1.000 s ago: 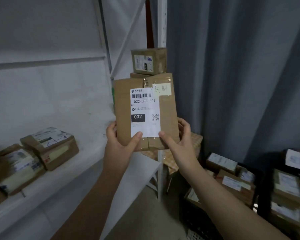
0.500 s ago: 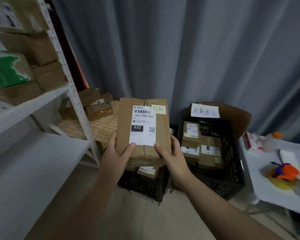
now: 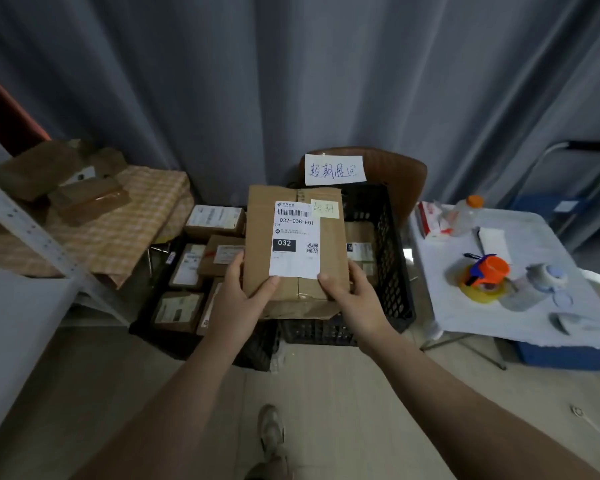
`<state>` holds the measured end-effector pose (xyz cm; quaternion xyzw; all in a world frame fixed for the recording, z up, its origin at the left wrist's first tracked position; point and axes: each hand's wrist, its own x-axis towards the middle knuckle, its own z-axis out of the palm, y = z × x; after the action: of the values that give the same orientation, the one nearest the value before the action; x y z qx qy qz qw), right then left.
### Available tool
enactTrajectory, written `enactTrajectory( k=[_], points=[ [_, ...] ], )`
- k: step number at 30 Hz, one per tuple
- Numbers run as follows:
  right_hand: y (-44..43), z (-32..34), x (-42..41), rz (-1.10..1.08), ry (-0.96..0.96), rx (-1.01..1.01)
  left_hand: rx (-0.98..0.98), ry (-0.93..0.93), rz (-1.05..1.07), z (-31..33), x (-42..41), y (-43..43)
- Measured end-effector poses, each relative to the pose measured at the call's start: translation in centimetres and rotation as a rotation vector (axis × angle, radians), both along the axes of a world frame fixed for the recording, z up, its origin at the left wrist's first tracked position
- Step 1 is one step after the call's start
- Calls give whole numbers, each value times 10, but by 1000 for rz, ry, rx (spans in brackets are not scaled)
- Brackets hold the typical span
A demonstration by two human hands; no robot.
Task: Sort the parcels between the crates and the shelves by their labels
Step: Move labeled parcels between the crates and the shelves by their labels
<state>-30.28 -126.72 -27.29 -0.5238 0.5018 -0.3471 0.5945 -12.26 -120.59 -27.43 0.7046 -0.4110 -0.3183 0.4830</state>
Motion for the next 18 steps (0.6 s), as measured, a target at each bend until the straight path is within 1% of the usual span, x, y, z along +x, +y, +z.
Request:
enactTrajectory(
  k=[7,13,18],
  points=[
    [-77,-28,9,-42,95,1,102,0,-158,-22,17,-88],
    [-136,-45,2,-126,219,39,180,-98,-394,-35,15,-161],
    [-189,-59,-22,-193,333,65,214,-190,-454,-52,-14,-220]
  ],
)
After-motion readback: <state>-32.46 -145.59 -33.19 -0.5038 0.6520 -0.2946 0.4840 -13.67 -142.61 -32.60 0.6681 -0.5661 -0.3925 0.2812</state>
